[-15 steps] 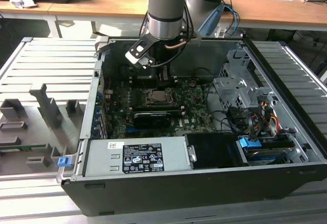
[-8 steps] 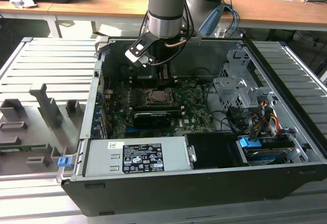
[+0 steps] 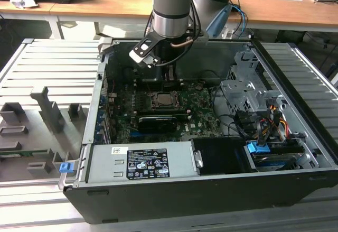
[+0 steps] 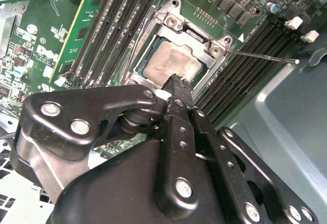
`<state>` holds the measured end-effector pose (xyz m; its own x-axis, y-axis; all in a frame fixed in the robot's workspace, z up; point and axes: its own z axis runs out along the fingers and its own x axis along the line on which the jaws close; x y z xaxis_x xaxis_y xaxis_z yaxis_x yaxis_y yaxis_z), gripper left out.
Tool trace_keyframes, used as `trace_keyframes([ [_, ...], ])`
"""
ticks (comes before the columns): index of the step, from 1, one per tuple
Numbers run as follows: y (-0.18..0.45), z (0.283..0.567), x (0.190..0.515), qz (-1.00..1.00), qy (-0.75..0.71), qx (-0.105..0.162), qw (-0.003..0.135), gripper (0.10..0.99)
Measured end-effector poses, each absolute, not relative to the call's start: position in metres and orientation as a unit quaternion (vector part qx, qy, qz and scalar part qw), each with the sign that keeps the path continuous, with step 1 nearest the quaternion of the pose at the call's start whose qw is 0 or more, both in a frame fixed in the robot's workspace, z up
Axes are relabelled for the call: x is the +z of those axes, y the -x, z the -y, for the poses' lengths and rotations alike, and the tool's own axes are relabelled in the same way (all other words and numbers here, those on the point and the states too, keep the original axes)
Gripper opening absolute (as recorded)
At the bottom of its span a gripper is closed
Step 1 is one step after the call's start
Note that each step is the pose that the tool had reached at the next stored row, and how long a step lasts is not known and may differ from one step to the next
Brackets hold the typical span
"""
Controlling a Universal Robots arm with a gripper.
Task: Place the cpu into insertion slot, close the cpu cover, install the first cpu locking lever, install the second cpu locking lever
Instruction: 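Install the first cpu locking lever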
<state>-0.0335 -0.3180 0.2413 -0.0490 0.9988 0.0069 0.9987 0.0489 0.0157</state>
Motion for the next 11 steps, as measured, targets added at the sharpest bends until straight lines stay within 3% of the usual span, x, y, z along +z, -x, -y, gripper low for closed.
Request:
trace_keyframes([
  [11,0.0336,0.318,0.247,-0.724,-0.69,0.008,0.003,0.106],
])
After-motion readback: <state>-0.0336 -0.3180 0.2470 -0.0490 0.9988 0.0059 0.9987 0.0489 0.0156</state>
